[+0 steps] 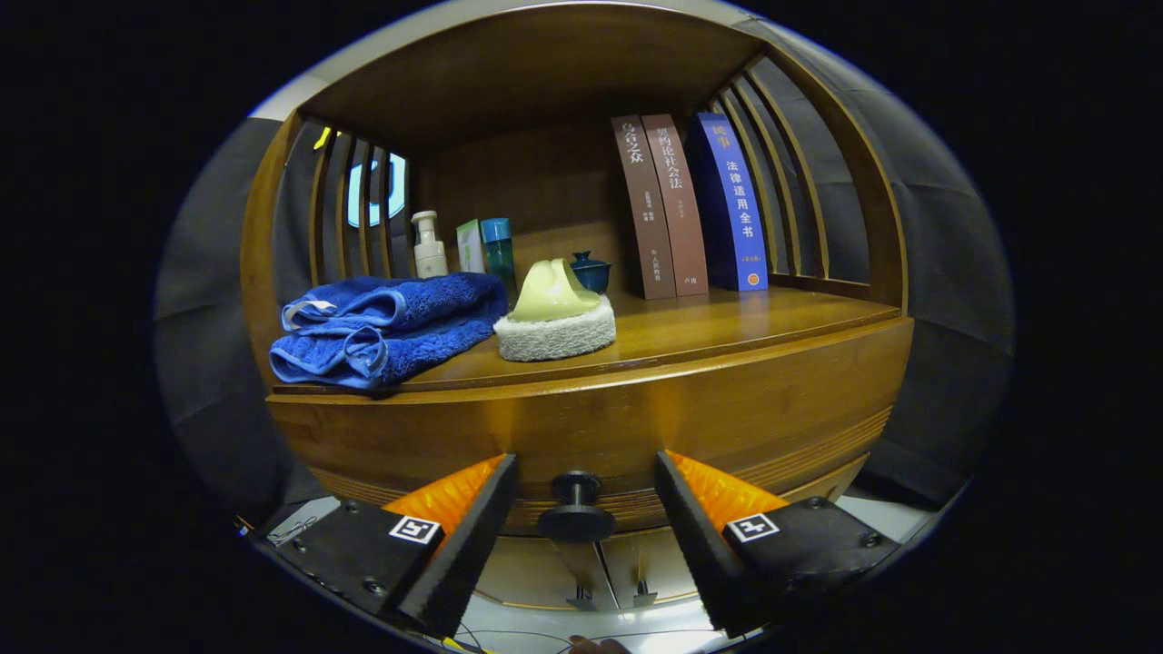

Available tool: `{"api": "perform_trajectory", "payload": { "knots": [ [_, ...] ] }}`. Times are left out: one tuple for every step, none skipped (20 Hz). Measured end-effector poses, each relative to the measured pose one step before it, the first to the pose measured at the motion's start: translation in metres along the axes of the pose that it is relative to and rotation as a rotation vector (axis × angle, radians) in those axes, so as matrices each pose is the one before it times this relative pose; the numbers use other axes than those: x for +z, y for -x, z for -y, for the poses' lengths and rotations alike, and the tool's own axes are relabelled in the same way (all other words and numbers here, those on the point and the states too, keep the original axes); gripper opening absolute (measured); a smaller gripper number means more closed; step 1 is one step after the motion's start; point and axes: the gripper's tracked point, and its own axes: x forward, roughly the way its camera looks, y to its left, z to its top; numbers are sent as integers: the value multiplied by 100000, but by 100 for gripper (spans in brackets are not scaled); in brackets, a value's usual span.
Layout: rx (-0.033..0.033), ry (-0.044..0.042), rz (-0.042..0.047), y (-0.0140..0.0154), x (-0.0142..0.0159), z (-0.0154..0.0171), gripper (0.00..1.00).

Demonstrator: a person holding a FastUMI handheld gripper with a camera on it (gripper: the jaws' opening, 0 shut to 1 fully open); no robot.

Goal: Pull open the drawer, take out the items inside it, and place them on the countertop above the cabinet.

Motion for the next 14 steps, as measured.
{"api": "perform_trajectory", "payload": {
  "knots": [
    [-29, 245, -452, 14, -39, 52, 98],
    [-388, 149, -1303, 21, -119, 167, 98],
    [-220, -163, -1220, 166, -57, 104, 99],
    [-62, -319, -310, 323, 239, 104, 99],
    [151, -148, 977, 465, 506, -38, 99],
    [-147, 213, 1475, 460, 717, 143, 99],
    [-239, 725, 1464, 509, 778, 29, 99],
    [-144, 959, 1373, 584, 907, -34, 99],
    [263, 745, 1488, 573, 1055, -116, 99],
    [784, 502, 1669, 610, 1256, -325, 99],
    [955, 467, 1868, 665, 1302, -286, 99],
    [799, 322, 2056, 680, 1286, -204, 99],
    [846, 403, 2417, 719, 1374, -206, 99],
    [713, 575, 2622, 726, 1389, -236, 99]
  ]
}}
